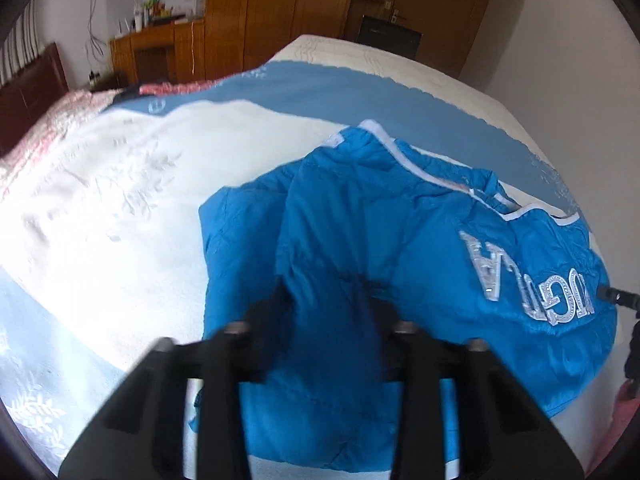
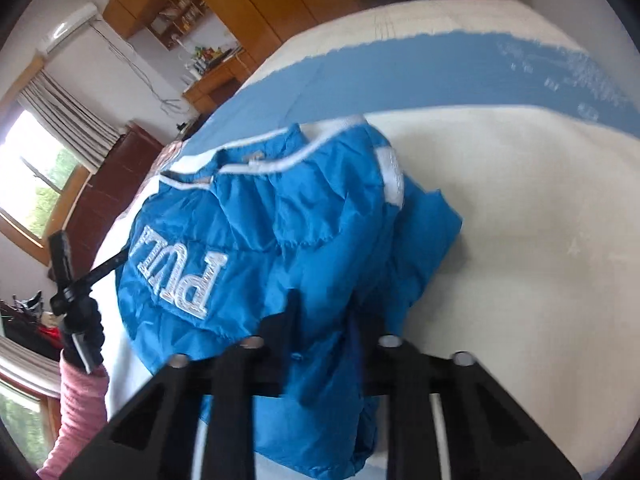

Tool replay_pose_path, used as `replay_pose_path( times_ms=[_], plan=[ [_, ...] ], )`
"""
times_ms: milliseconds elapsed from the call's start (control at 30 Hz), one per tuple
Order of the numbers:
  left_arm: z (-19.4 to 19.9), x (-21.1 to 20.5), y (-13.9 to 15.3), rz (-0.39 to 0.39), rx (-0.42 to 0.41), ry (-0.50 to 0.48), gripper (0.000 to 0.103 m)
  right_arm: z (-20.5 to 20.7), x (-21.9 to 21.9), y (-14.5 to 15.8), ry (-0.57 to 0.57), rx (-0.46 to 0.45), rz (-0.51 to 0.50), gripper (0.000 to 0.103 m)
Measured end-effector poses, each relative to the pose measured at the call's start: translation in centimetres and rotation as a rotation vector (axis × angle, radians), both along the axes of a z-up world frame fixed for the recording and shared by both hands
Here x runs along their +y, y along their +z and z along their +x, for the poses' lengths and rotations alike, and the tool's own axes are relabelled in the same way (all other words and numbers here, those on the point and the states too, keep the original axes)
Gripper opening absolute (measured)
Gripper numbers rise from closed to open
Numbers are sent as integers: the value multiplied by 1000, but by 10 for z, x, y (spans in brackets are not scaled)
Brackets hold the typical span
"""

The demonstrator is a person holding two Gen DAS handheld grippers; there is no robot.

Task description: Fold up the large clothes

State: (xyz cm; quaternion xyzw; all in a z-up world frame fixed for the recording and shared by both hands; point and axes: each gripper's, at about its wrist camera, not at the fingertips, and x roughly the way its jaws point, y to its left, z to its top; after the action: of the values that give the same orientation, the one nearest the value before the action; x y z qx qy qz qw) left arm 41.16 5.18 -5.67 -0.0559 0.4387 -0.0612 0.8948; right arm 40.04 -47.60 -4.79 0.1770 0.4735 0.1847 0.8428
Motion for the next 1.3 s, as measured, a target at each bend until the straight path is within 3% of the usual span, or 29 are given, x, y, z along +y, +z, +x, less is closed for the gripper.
replay_pose_path(
  times_ms=[67, 200, 333, 467, 567, 800, 967, 1133, 1233, 1300],
  plan=[
    [-1, 4, 8, -26, -40, 21, 11, 1, -2, 11, -14, -31, 7, 8],
    [-1, 7, 32, -81, -150, 60, 7, 6, -7, 39, -67, -123, 13, 6],
    [16, -5, 44, -52, -234, 73, 7, 23, -7, 45, -124, -156, -7, 6],
    [51, 1, 16, -73, -133, 110, 9, 56, -5, 15, -163, -81, -62, 6],
    [71, 8, -19, -83, -23, 119, 14, 72, -11, -22, -167, 10, -24, 8],
    [72, -1, -38, 19, -35, 82, 16, 70, -10, -48, -171, 13, -5, 11],
    [72, -11, -37, 91, -40, 84, 17, 60, 9, -44, -190, -39, -129, 14],
    [51, -16, -17, 160, -81, 94, 23, 29, 15, -12, -261, -122, -261, 22],
    [29, -13, 4, 123, -143, 122, 25, 8, 22, 7, -284, -157, -259, 22],
    [16, -17, 18, 40, -165, 125, 25, -1, 38, 15, -244, -173, -223, 22]
  ],
)
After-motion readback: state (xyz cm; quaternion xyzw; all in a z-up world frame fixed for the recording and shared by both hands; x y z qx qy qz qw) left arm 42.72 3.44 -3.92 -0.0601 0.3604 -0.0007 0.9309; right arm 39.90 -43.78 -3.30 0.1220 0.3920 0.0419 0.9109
